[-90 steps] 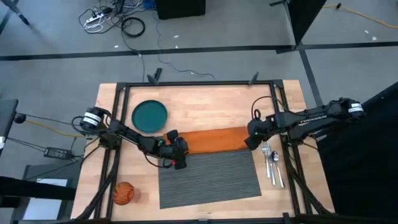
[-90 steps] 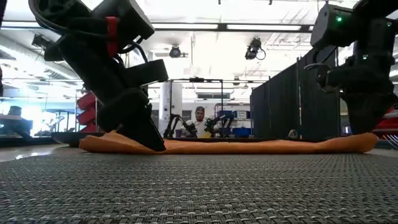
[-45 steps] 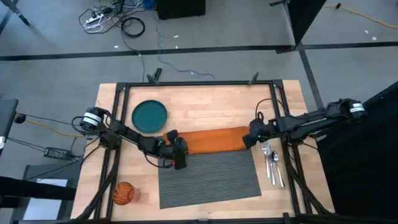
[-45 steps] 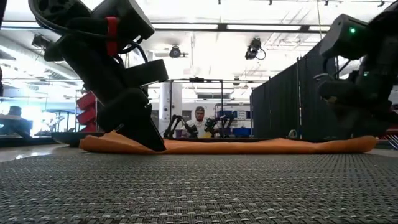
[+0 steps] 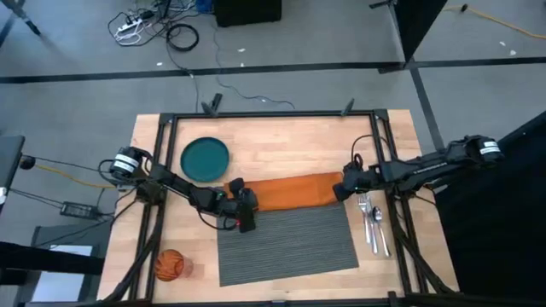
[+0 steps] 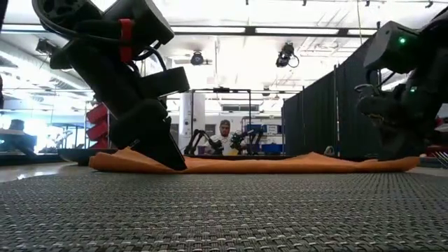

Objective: Set table place
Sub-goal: Fold the orange table napkin

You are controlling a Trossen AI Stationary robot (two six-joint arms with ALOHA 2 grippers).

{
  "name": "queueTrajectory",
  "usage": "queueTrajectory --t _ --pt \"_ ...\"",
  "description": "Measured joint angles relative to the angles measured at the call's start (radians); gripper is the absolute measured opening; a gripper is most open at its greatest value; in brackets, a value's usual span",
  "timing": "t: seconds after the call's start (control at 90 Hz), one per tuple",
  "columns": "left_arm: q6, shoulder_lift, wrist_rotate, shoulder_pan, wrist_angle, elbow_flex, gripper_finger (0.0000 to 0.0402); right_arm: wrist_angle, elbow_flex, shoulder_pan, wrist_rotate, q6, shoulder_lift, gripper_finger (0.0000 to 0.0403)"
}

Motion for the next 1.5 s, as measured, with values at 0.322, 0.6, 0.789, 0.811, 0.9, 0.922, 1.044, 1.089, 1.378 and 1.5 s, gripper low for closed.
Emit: queueTrajectory --t 0.322,0.6,0.789,0.811,0.9,0.922,1.044,1.089,1.378,1.5 --pt "0.0 0.0 0.0 0.0 0.008 -0.001 0.0197 0.013 0.071 0.025 -0.08 -0.071 -0.081 0.0" --pt "0.004 0.0 0.0 0.0 0.011 -0.001 0.0197 0.128 0.152 0.024 -0.044 -0.126 -0.129 0.0" --pt "0.008 0.0 0.0 0.0 0.016 -0.001 0.0197 0.287 0.17 0.024 -0.04 -0.158 -0.094 0.0" --pt "0.008 0.0 0.0 0.0 0.016 -0.001 0.0197 0.308 0.17 0.024 -0.039 -0.162 -0.087 0.0" --pt "0.02 0.001 0.001 0.0 0.013 0.004 0.0197 0.43 0.169 0.024 -0.04 -0.18 -0.058 0.0" --pt "0.021 0.001 0.001 0.0 0.014 0.005 0.0197 0.463 0.169 0.024 -0.041 -0.187 -0.05 0.0" --pt "0.023 0.001 0.002 0.0 0.015 0.006 0.0197 0.615 0.169 0.02 -0.054 -0.211 0.009 0.0" --pt "0.023 0.001 0.002 0.0 0.015 0.006 0.0197 0.672 0.169 0.017 -0.064 -0.216 0.036 0.0" --pt "0.024 0.001 0.001 0.0 0.017 0.006 0.0197 1.029 0.171 -0.001 -0.082 -0.224 0.259 0.0" --pt "0.042 -0.005 0.001 0.0 0.022 0.006 0.0197 1.123 0.182 -0.015 -0.1 -0.218 0.343 0.0"
